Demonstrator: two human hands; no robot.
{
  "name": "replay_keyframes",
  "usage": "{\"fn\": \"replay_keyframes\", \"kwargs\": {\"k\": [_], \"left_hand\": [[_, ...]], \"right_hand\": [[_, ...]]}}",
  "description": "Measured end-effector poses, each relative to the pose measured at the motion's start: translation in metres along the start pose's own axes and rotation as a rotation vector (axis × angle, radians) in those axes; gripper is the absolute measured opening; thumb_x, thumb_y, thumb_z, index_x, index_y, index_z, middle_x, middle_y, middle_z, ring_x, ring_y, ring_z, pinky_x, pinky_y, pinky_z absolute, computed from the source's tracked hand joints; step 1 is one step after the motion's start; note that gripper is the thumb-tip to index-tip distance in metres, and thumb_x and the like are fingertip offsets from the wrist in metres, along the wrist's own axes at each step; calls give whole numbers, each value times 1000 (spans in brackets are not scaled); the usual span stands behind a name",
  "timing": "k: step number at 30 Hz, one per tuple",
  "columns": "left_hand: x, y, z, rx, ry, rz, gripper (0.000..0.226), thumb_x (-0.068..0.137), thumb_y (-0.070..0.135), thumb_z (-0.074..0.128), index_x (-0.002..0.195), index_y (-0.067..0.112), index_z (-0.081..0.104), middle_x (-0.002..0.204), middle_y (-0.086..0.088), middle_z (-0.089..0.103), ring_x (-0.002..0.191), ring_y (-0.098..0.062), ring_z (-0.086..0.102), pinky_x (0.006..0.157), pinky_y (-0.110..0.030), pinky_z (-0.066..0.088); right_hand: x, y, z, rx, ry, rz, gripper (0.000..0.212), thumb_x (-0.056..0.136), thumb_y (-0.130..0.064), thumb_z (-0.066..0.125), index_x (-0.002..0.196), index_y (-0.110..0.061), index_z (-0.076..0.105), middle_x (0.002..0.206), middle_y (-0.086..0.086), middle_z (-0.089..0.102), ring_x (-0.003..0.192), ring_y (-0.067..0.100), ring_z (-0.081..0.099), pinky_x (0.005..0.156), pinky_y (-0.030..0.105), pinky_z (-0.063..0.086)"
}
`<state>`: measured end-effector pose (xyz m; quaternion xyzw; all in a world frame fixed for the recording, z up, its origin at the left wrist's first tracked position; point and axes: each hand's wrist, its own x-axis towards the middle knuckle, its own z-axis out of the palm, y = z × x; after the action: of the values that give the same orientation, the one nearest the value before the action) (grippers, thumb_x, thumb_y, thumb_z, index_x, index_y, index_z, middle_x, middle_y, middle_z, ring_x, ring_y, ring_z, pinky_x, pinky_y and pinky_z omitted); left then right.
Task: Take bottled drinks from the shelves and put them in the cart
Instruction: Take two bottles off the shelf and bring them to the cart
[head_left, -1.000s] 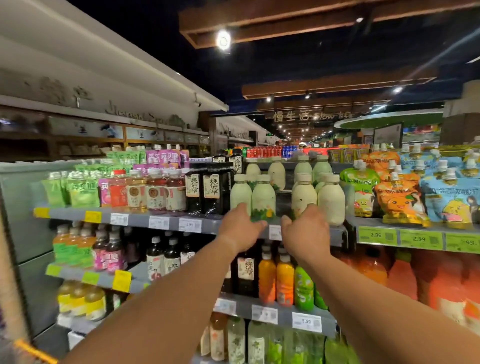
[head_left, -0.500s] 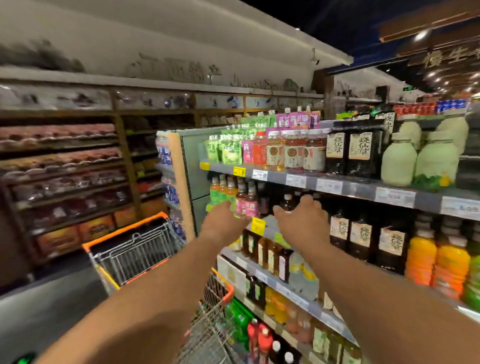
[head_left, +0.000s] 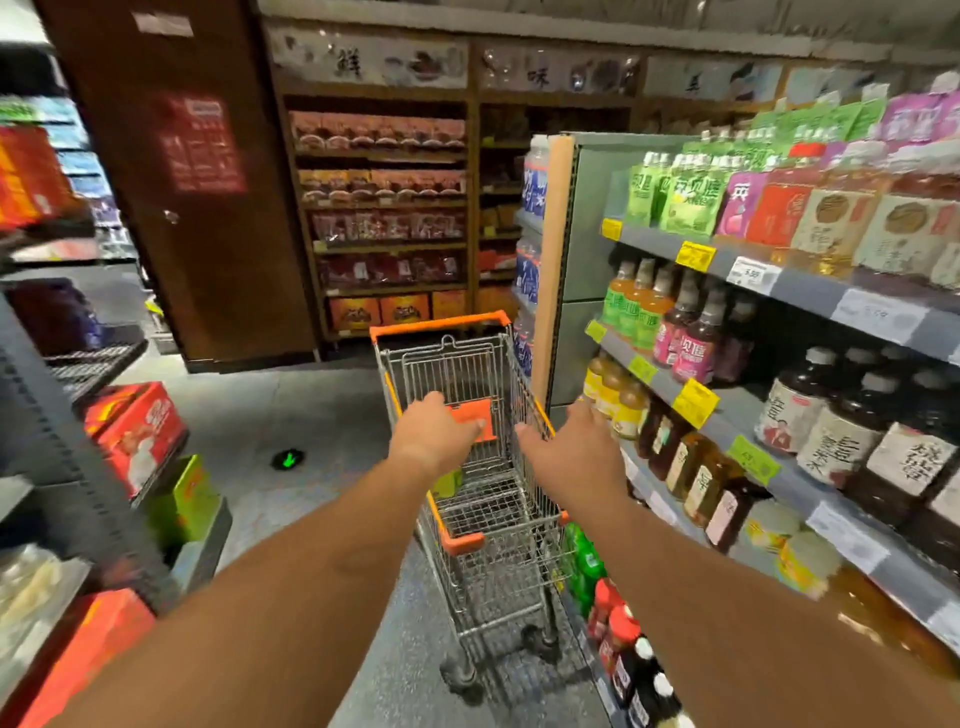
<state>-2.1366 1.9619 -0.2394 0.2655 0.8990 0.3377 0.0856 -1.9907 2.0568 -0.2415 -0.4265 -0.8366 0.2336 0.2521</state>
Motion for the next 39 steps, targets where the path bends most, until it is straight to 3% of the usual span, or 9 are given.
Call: {"fn": "replay_keyframes", "kwargs": {"k": [11,16,23,25,29,32,35,36,39], "left_hand": [[106,-64,75,-49,55,-167,55,86,48,67,125,11,58,119,-11,64,109,-31,62,77,-30,41],[164,-75,119,-96,-39,-217,22,84,35,72,96,21,59,102,-6,67,99,-29,65,78,-33,49],[269,-109,169,-130,-118,-370,48,88,38,71,129,16,59,121,-10,67,110,-29,63,94,-34,51],[302,-127,190,-154,-118,-435,57,89,38,71,136,13,53,129,-9,63,114,-27,61,90,-23,41],[373,-165,238,-137,-121,-535,61,89,44,68,140,16,49,131,-5,63,105,-20,61,86,-23,38],[437,-193,276,-140,-114,-652,46,89,38,68,129,17,57,123,-7,67,105,-26,64,82,-23,39],[492,-223,314,-195,-81,-759,14,88,33,69,90,22,60,91,5,66,85,-22,62,71,-20,37],[507,-234,329,-203,-66,-796,20,88,30,69,77,22,55,87,2,67,85,-25,63,69,-20,37],[542,-268,369,-189,-42,-861,20,89,32,66,79,16,58,105,-15,72,92,-33,66,72,-24,39]], "right_hand": [[107,33,121,-25,-236,16,77,82,-66,54,133,-9,43,133,12,50,120,34,50,98,46,46],[169,52,174,-57,-286,98,82,83,-67,55,140,-10,39,138,12,48,124,33,50,99,44,45],[260,63,281,-89,-409,149,81,82,-66,57,136,-8,41,133,14,51,118,35,53,93,43,47],[287,69,323,-87,-464,156,81,81,-66,56,136,-9,42,133,13,52,118,34,53,92,42,48],[344,81,412,-115,-582,165,77,84,-61,58,137,-8,39,132,13,51,116,32,54,88,38,50],[385,87,477,-158,-622,102,66,87,-57,59,129,-9,43,123,10,53,103,27,57,75,32,45],[419,98,538,-185,-672,81,62,87,-54,61,124,-7,46,118,11,55,99,25,58,75,28,46],[428,103,557,-175,-696,105,65,86,-57,60,124,-7,45,118,12,54,103,27,58,79,32,50],[447,118,611,-230,-748,124,74,88,-65,51,129,-5,41,125,15,48,110,33,54,84,40,53]]}}
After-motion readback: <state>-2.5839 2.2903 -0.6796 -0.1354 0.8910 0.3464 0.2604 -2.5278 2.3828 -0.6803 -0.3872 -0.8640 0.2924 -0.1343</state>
